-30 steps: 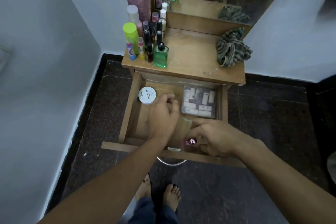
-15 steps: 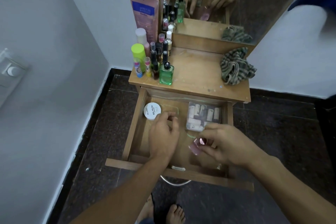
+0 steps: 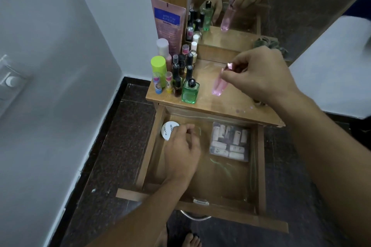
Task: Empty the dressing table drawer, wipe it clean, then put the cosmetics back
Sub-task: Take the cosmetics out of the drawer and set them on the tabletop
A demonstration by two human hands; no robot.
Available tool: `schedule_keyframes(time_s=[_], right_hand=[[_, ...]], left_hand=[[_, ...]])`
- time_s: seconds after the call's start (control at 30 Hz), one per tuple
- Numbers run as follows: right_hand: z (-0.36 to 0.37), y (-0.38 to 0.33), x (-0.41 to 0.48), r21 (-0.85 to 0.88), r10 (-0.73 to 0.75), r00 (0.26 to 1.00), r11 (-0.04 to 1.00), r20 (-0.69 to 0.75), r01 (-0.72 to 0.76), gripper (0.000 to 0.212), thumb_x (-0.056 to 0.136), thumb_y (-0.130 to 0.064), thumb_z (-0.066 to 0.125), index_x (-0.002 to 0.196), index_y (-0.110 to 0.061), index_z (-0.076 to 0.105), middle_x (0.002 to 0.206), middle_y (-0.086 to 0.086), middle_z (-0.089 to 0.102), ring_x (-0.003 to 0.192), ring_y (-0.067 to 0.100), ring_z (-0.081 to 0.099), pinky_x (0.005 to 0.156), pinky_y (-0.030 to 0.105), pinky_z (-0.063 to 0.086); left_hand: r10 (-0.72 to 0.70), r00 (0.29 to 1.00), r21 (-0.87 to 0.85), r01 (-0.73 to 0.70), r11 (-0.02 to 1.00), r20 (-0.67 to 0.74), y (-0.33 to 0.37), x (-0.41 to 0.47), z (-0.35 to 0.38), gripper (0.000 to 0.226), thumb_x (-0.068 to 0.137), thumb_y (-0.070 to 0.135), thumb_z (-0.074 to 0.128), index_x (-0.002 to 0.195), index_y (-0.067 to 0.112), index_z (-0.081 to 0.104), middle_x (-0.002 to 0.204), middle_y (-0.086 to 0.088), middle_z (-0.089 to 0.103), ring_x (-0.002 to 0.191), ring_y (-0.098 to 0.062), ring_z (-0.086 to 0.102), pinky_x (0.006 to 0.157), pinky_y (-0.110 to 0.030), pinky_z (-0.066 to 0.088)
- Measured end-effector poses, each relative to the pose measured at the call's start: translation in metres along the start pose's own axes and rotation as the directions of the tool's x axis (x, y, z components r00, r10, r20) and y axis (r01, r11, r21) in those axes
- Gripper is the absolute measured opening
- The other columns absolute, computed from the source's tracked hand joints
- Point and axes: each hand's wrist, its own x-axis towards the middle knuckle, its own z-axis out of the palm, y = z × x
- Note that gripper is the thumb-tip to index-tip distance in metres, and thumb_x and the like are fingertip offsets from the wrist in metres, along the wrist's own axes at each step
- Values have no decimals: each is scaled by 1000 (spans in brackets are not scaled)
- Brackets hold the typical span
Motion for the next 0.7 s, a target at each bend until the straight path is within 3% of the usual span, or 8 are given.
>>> schedule_keyframes(time_s=[0.13,0.23,0.3,0.5,0.7], right_hand=[[16,-8,25,-8,32,999,999,8,-32,18,82,-34,78,81,-16,80,65,0,69,62,15,65,57,33,54],[25,-14,35,-12,28,999,1000,26,-28,20,81,-34,79,77,-14,78,62,2,68,60,17,66,61,41,60],[28,-18,40,-8,31,999,999,40,-31,22,81,-34,80,74,-14,77,61,1,68,59,16,66,61,40,60],[34,-29,47,-10,18,996,1000,84,-18,20,84,-32,81,74,-15,77,61,-1,67,59,13,66,57,32,58],[37,-35,47,-5,17,994,1000,110,-16,15,84,-31,80,79,-16,78,63,-8,65,59,4,61,51,19,44]], left_hand=[[56,993,-68,-63,996,-107,17,14,0,15,98,28,61,110,22,67,92,20,59,72,-4,58,60,-11,42],[87,982,-112,-106,988,-166,22,29,1,19,98,35,63,110,21,67,96,13,62,75,-6,59,61,-22,50],[85,979,-134,-111,985,-186,22,36,3,18,97,35,66,108,20,67,96,12,62,73,-7,59,60,-29,51],[94,979,-144,-120,982,-181,16,44,5,19,96,35,67,108,19,67,96,12,61,74,-7,59,61,-30,52],[109,975,-135,-136,981,-192,17,48,6,19,96,32,69,107,17,68,95,10,60,78,-5,59,60,-22,51]])
